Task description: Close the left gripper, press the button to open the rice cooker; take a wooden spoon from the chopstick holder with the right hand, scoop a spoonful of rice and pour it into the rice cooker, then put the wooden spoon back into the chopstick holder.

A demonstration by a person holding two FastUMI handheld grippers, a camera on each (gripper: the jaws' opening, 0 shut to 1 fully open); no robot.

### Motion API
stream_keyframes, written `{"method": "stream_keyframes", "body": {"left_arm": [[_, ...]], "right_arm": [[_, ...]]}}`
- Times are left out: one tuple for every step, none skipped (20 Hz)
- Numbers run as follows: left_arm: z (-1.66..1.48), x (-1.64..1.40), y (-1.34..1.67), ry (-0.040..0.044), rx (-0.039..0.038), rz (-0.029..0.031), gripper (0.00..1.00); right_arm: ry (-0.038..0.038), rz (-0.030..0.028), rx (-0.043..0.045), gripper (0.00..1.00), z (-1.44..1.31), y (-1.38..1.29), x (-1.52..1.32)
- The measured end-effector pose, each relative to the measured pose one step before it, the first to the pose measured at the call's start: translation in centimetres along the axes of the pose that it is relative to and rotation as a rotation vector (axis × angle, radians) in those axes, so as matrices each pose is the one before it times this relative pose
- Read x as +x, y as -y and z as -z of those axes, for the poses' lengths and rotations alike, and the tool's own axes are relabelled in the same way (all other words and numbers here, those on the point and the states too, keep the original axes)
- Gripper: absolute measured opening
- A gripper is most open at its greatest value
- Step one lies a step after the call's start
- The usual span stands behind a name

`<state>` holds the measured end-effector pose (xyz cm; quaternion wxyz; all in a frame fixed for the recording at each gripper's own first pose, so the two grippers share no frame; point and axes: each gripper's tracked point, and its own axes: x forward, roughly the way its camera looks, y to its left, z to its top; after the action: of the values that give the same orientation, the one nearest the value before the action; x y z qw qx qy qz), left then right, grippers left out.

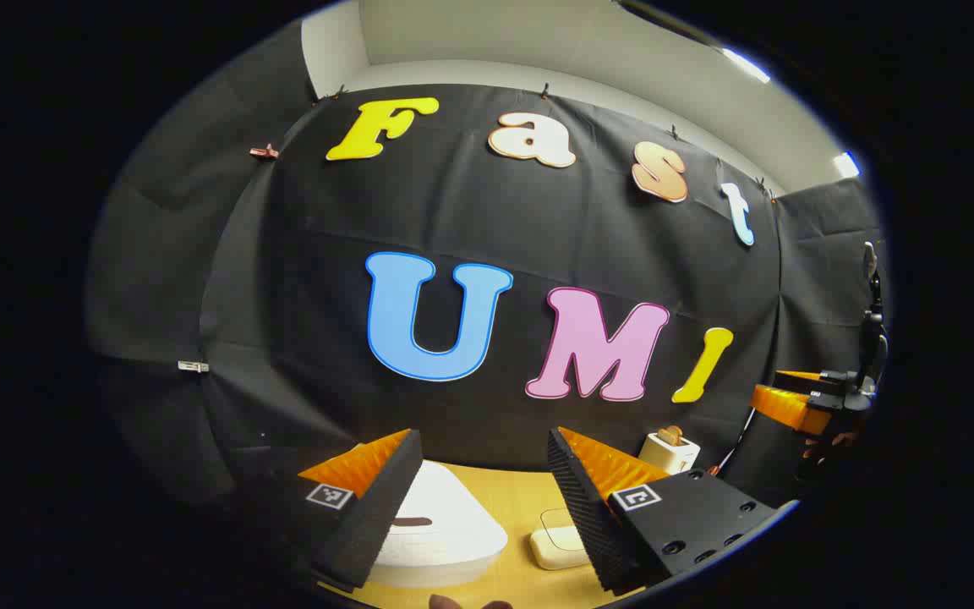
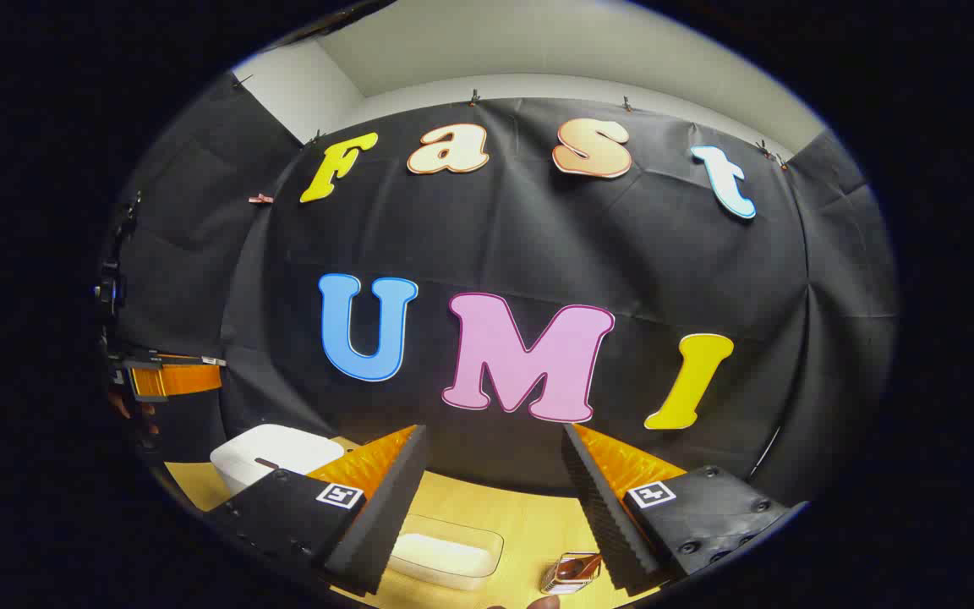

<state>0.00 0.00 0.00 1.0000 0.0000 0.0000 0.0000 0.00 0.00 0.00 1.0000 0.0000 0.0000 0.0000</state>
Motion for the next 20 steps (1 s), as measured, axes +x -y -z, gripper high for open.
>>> {"method": "stream_keyframes", "body": {"left_arm": [[0.11, 0.133, -0.052, -0.00071, 0.00496, -0.00073, 0.95], [-0.135, 0.173, 0.044, 0.00078, 0.00275, 0.00311, 0.95], [0.001, 0.174, -0.035, 0.00109, 0.00482, -0.00123, 0.95], [-0.08, 0.199, 0.008, -0.00072, 0.004, 0.00059, 0.95], [0.098, 0.141, 0.074, 0.00049, 0.0028, 0.00422, 0.95], [-0.123, 0.169, -0.066, 0.00068, 0.00195, -0.00189, 0.95], [0.146, 0.092, 0.008, -0.00114, 0.0008, 0.00342, 0.95], [-0.001, 0.132, -0.072, -0.00084, 0.00047, -0.00263, 0.95], [0.106, 0.052, -0.036, 0.00016, -0.00044, 0.00057, 0.95], [-0.072, 0.11, -0.009, -0.00005, 0.00051, -0.00197, 0.95], [0.08, 0.062, -0.103, -0.00059, 0.00152, -0.00002, 0.95], [-0.075, 0.054, -0.018, -0.00093, 0.00363, -0.00159, 0.95], [0.011, 0.072, -0.046, 0.00081, 0.00388, -0.00025, 0.95], [-0.047, 0.056, -0.014, 0.00001, 0.00146, -0.00145, 0.95], [0.078, 0.034, -0.005, 0.00096, -0.00073, -0.00093, 0.95], [0.058, 0.018, -0.068, -0.00097, -0.00183, -0.00284, 0.95], [0.011, 0.068, -0.073, -0.00177, -0.00043, -0.0019, 0.95], [-0.012, 0.05, -0.075, -0.00157, -0.00035, -0.00218, 0.95], [0.126, 0.155, 0.004, -0.00226, -0.00104, -0.00149, 0.95], [0.007, 0.141, 0.042, -0.0028, -0.00103, 0.00077, 0.94]], "right_arm": [[-0.00258, -0.00113, -0.00069, 0.97, 0.123, -0.027, 0.059], [-0.0009, 0.00048, 0.00098, 0.97, 0.077, 0.09, 0.053], [-0.00035, 0.00275, 0.00277, 0.97, -0.002, 0.123, 0.164], [0.00077, 0.00136, 0.0039, 0.97, -0.002, 0.048, 0.172], [0.00128, 0.00134, 0.00268, 0.97, 0.045, 0.046, 0.15], [0.00201, -0.00133, 0.00052, 0.97, -0.08, -0.042, 0.066], [-0.00096, -0.00048, -0.00078, 0.97, 0.059, -0.112, 0.175], [0.00043, -0.00204, 0.00067, 0.97, 0.036, -0.065, 0.065], [-0.00037, -0.00292, 0.00021, 0.97, -0.035, -0.121, 0.149], [0.00016, -0.00383, -0.00237, 0.97, -0.032, -0.145, 0.088], [-0.00015, -0.00184, -0.00333, 0.97, 0.011, -0.096, 0.08], [0.00027, -0.00318, -0.00149, 0.97, 0.014, -0.05, 0.031], [0.00055, -0.00074, -0.00004, 0.97, -0.031, -0.045, 0.044], [-0.00064, -0.00179, 0.00113, 0.97, -0.005, -0.03, 0.142], [0.00109, -0.00038, 0.00012, 0.97, -0.021, -0.103, 0.055], [-0.00097, 0.00096, -0.00002, 0.97, 0.048, 0.099, -0.037], [-0.00064, -0.00124, 0.00015, 0.97, 0.018, 0.001, -0.005], [-0.00187, 0.00086, -0.00059, 0.97, 0.024, 0.006, 0.06], [-0.0002, 0.00116, 0.00036, 0.97, 0.029, 0.097, 0.026], [-0.00063, 0.00189, -0.00002, 0.97, 0.063, 0.099, -0.087]]}}
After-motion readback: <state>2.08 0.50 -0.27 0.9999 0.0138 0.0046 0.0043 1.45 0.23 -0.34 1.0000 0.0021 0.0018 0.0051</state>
